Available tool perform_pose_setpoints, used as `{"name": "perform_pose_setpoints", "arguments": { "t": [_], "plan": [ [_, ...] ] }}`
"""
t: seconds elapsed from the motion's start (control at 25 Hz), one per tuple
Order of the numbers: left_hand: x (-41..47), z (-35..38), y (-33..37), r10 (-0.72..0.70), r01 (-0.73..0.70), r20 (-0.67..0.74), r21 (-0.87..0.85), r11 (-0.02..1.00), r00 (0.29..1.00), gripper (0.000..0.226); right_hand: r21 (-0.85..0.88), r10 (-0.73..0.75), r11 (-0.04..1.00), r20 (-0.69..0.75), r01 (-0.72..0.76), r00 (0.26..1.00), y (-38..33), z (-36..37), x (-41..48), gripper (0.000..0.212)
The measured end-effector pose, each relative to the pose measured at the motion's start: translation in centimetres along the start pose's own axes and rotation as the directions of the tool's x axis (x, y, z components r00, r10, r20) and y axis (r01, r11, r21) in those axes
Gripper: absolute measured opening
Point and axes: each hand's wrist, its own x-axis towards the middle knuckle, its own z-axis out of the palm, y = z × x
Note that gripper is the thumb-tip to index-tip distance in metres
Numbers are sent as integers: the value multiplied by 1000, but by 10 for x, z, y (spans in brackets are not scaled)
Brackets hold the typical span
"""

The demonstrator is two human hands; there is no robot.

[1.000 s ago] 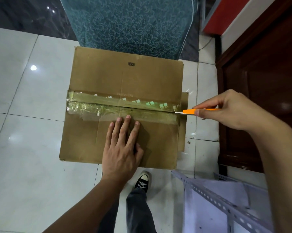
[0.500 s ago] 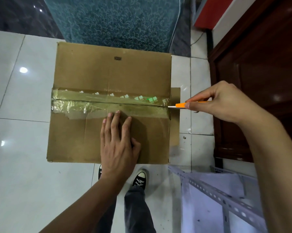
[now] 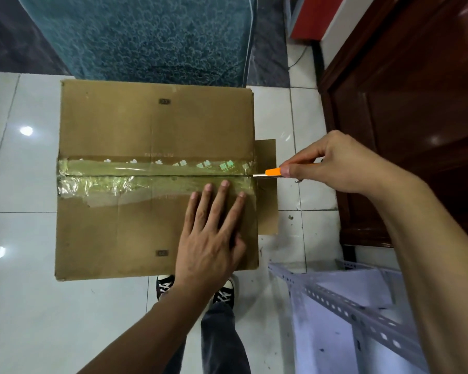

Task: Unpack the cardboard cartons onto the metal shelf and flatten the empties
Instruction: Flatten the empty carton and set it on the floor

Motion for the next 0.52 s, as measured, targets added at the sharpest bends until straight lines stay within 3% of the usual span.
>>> {"name": "perform_pose_setpoints", "arguments": {
  "t": [0.28,0.52],
  "plan": [
    [2,-1,-2,-18,18,33,-12,1000,999,74,51,16,999,-6,-15,1000,6,1,-1,19],
    [2,0,-3,-28,29,51,-27,999,998,73,-151,-11,988,-113,-6,994,-2,5,-13,27]
  ]
}}
